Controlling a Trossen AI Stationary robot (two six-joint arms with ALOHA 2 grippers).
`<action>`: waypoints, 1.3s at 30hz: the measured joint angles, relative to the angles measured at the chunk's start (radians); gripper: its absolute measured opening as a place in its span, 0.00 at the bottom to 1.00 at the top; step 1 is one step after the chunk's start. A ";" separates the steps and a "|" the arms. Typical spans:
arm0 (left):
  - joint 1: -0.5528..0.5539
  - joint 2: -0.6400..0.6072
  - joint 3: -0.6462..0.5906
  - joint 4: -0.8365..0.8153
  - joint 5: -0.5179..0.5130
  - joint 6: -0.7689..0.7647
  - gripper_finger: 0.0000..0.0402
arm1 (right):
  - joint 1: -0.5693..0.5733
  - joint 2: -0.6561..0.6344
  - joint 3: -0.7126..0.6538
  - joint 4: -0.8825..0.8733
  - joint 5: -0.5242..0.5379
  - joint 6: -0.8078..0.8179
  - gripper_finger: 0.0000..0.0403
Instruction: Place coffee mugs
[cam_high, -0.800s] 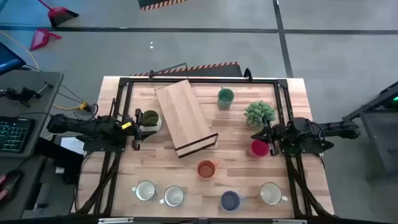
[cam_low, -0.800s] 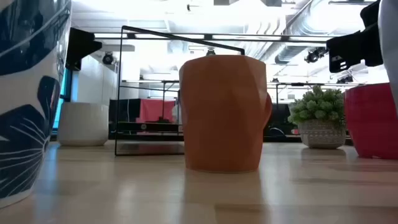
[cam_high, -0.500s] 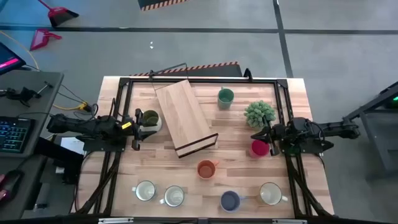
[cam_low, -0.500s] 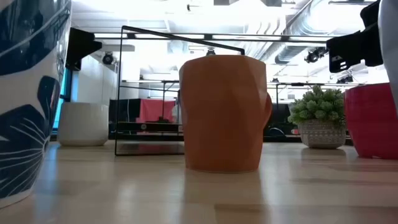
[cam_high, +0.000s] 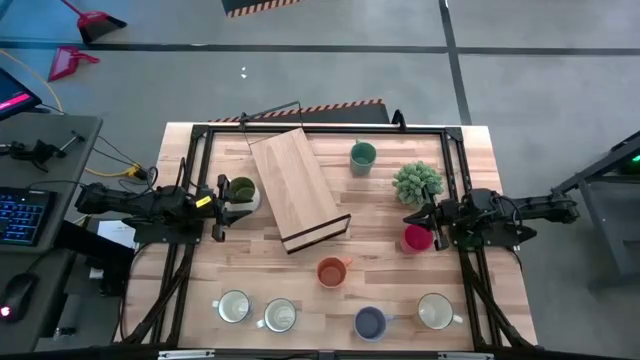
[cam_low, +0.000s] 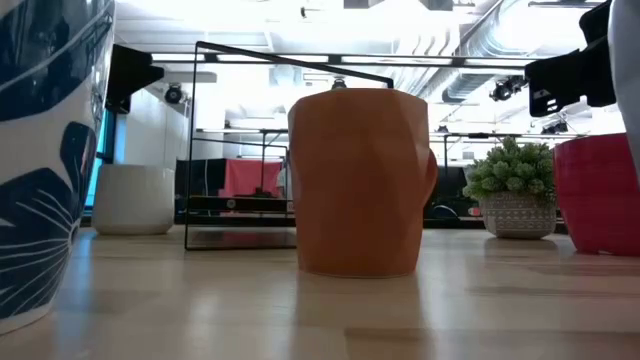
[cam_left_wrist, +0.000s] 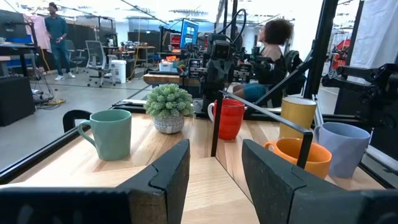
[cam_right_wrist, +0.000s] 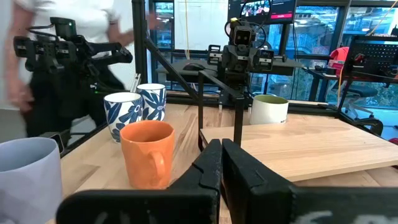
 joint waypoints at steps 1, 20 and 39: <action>0.000 0.000 0.000 0.000 0.000 0.000 0.34 | 0.000 0.000 0.000 0.000 0.000 0.000 0.00; 0.000 0.000 0.000 0.000 0.000 0.000 0.34 | 0.000 0.000 0.000 0.000 0.000 0.000 0.00; 0.000 0.000 0.000 0.001 -0.004 -0.002 0.34 | 0.000 0.000 0.000 0.005 0.128 -0.113 0.00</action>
